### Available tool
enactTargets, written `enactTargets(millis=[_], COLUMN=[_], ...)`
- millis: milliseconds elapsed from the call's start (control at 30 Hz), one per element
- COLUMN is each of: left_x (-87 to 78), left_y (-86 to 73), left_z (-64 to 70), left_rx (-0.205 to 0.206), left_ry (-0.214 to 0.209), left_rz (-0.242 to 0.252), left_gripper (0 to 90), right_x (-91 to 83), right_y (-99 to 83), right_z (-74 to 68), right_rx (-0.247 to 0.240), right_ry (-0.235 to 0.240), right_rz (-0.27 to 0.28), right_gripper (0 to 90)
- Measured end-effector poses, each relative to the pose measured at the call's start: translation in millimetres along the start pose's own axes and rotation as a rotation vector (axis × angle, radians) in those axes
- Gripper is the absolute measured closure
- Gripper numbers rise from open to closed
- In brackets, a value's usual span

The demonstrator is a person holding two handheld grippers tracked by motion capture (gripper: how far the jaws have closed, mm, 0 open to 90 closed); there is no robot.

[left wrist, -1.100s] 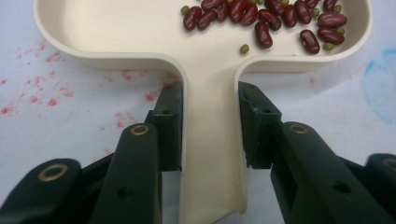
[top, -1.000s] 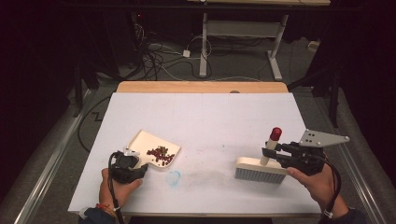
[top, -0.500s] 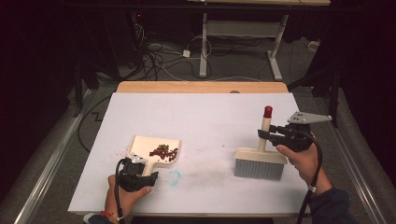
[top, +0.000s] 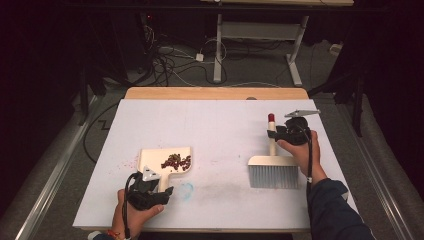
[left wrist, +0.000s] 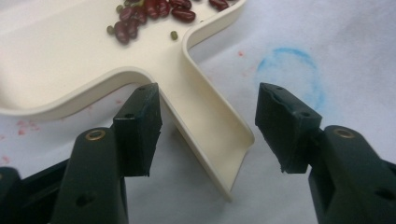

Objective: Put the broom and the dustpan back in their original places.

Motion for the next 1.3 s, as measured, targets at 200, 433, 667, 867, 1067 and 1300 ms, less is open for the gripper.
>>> enactTargets(millis=[200, 433, 667, 867, 1067, 1300], left_x=[-5.2, -11.1, -19.6, -18.4, -7.0, 8.5], left_y=[6.4, 20.7, 25.4, 6.2, -4.9, 1.0], left_z=[-6.8, -18.9, -35.8, -63.5, -77.1, -84.1], left_rx=[0.046, 0.141, 0.191, 0.217, 0.181, 0.175], left_ry=[0.04, 0.039, 0.04, 0.149, 0.148, 0.186], left_rz=[0.059, 0.171, 0.196, 0.13, 0.071, 0.037], left_gripper=[32.6, 22.6, 23.3, 29.8, 25.1, 24.0], right_x=[3.0, -4.3, -20.7, -34.8, -49.8, -60.6], right_y=[2.4, -0.5, 3.3, 1.0, -0.2, 0.9], right_z=[6.7, 3.1, -13.3, -27.2, -39.5, -55.0], right_rx=[0.01, 0.029, -0.026, -0.072, -0.112, -0.167], right_ry=[-0.063, -0.043, -0.034, -0.022, -0.001, 0.015], right_rz=[0.019, 0.084, 0.18, 0.207, 0.225, 0.244], right_gripper=[52.1, 49.8, 46.4, 46.3, 45.4, 44.3])
Point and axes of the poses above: each handheld gripper's, and its own axes: x roughly forward along the jaws, y roughly out of its top, z roughly to its right, the point moved 8 cm from there along x, roughly forward along the jaws
